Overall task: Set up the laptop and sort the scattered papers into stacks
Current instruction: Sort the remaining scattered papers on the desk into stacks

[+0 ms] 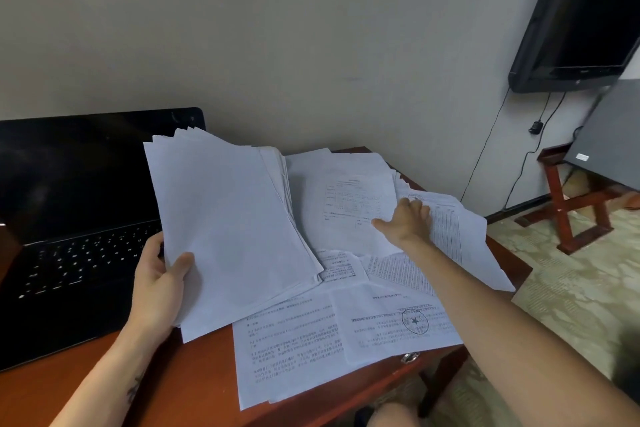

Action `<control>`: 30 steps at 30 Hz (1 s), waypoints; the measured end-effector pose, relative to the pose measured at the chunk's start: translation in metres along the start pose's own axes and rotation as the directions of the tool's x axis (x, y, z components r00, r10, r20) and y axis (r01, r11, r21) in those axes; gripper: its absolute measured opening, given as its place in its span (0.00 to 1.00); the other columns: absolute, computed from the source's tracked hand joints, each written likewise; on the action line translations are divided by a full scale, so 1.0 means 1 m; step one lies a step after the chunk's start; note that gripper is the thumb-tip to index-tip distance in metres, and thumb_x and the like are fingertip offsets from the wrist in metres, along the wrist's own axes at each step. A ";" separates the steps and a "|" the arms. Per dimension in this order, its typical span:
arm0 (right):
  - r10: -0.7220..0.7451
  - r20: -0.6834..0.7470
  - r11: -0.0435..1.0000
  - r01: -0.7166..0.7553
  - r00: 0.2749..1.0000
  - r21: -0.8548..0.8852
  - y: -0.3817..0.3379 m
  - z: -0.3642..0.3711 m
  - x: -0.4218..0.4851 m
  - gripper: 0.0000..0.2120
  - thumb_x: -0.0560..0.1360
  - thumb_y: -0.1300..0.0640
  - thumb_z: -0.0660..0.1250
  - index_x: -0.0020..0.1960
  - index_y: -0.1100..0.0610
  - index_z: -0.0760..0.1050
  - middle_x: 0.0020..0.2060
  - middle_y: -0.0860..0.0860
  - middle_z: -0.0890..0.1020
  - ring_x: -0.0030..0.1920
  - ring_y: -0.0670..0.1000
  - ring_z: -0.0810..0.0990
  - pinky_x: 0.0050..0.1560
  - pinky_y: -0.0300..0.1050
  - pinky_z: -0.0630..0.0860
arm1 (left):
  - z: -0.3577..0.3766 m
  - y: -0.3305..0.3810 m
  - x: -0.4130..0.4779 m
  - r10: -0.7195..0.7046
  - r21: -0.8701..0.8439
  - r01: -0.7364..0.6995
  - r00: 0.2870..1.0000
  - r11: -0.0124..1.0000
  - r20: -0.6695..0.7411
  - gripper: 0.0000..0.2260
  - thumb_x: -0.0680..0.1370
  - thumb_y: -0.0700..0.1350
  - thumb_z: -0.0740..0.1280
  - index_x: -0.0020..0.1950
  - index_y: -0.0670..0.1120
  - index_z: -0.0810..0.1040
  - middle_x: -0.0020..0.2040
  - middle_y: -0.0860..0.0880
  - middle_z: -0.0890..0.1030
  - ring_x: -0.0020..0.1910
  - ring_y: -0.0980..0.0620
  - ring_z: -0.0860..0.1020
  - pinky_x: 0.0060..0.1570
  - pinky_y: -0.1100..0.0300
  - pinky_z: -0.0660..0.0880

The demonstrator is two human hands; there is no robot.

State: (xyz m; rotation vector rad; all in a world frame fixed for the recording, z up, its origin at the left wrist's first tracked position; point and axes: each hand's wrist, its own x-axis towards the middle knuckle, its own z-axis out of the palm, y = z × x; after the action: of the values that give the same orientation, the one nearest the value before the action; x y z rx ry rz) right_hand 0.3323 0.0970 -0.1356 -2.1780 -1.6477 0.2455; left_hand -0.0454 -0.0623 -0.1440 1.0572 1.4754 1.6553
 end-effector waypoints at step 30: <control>0.075 0.094 0.808 -0.116 0.993 0.578 0.071 -0.022 -0.009 0.22 0.70 0.53 0.79 0.61 0.56 0.78 0.57 0.50 0.82 0.53 0.52 0.82 0.51 0.48 0.80 | -0.006 -0.005 -0.004 -0.024 0.029 0.023 0.999 0.999 0.030 0.18 0.85 0.38 0.64 0.73 0.52 0.71 0.63 0.50 0.82 0.60 0.44 0.82 0.61 0.39 0.79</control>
State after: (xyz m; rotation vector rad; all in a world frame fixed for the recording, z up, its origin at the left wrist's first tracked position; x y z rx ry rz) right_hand 0.4001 0.0674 -0.1453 -1.7826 -1.2643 0.7570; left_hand -0.0489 -0.0677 -0.1497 1.0720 1.4907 1.5988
